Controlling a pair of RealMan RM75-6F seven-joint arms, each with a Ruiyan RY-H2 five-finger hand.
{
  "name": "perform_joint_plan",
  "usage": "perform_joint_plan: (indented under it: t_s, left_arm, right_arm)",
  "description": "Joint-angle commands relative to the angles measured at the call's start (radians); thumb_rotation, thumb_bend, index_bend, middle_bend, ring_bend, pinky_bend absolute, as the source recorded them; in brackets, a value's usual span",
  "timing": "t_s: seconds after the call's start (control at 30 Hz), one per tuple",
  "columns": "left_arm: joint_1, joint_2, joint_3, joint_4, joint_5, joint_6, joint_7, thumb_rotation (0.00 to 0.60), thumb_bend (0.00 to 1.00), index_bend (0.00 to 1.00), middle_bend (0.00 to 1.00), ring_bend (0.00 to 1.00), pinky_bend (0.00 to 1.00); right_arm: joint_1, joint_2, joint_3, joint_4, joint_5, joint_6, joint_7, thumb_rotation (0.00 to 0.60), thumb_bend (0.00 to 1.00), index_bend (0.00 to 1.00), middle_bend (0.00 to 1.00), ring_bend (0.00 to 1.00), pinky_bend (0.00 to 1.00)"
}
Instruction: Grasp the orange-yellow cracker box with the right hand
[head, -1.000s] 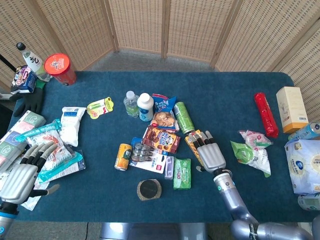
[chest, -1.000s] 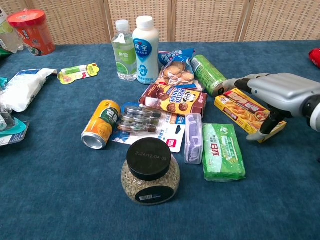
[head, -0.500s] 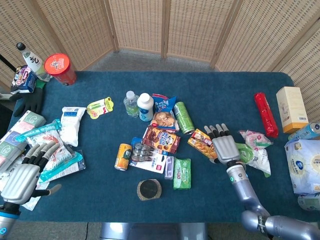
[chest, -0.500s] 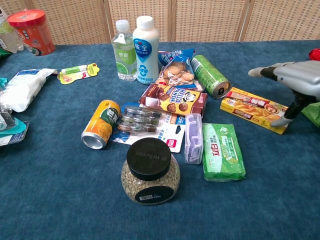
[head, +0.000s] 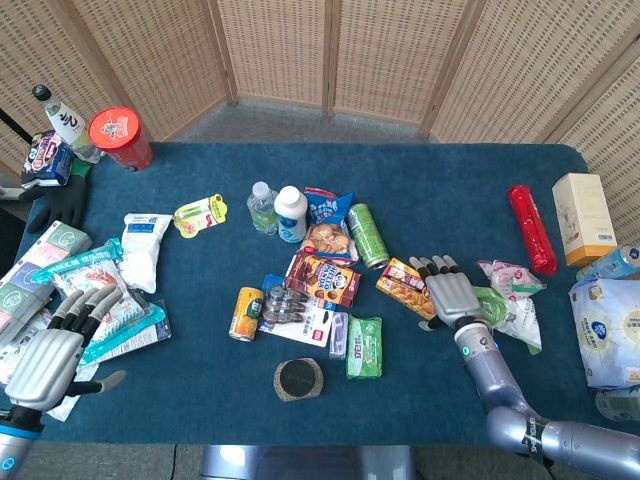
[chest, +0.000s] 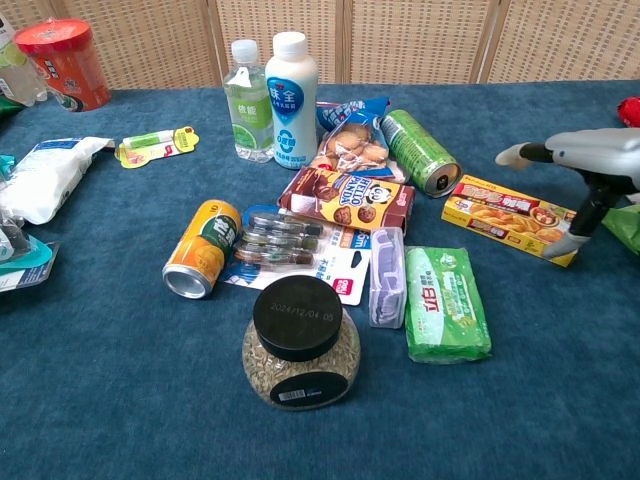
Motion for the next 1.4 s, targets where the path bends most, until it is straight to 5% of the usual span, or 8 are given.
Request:
perform_joint_plan:
  t_s: [0.03,0.6,0.87,1.07,1.4]
  left_arm:
    - [0.004,0.001,0.004,0.009,0.000,0.004,-0.010,0.600,0.00,0.00,0.00,0.00,0.00]
    - [0.015,0.003,0.012,0.030,0.013,0.018,-0.034,0.600,0.00,0.00,0.00,0.00,0.00]
    - [0.021,0.005,0.016,0.032,0.024,0.025,-0.037,0.600,0.00,0.00,0.00,0.00,0.00]
    - [0.026,0.006,0.018,0.035,0.035,0.036,-0.040,0.600,0.00,0.00,0.00,0.00,0.00]
    - [0.031,0.006,0.022,0.044,0.038,0.041,-0.052,0.600,0.00,0.00,0.00,0.00,0.00]
  right_arm:
    - [0.051,0.003,0.006,-0.012,0.070,-0.004,-0.042,0.588,0.06,0.00,0.00,0.00,0.00]
    - [0.162,-0.052,-0.027,0.080,0.270,-0.007,-0.077,0.600,0.11,0.00,0.00,0.00,0.00]
    - [0.177,-0.065,-0.038,0.105,0.305,-0.010,-0.046,0.600,0.14,0.00,0.00,0.02,0.30]
    - [0.171,-0.059,-0.044,0.088,0.274,0.019,-0.017,0.600,0.14,0.00,0.16,0.27,0.54]
    - [0.150,-0.068,-0.047,0.088,0.224,0.042,0.047,0.600,0.13,0.09,0.25,0.39,0.61]
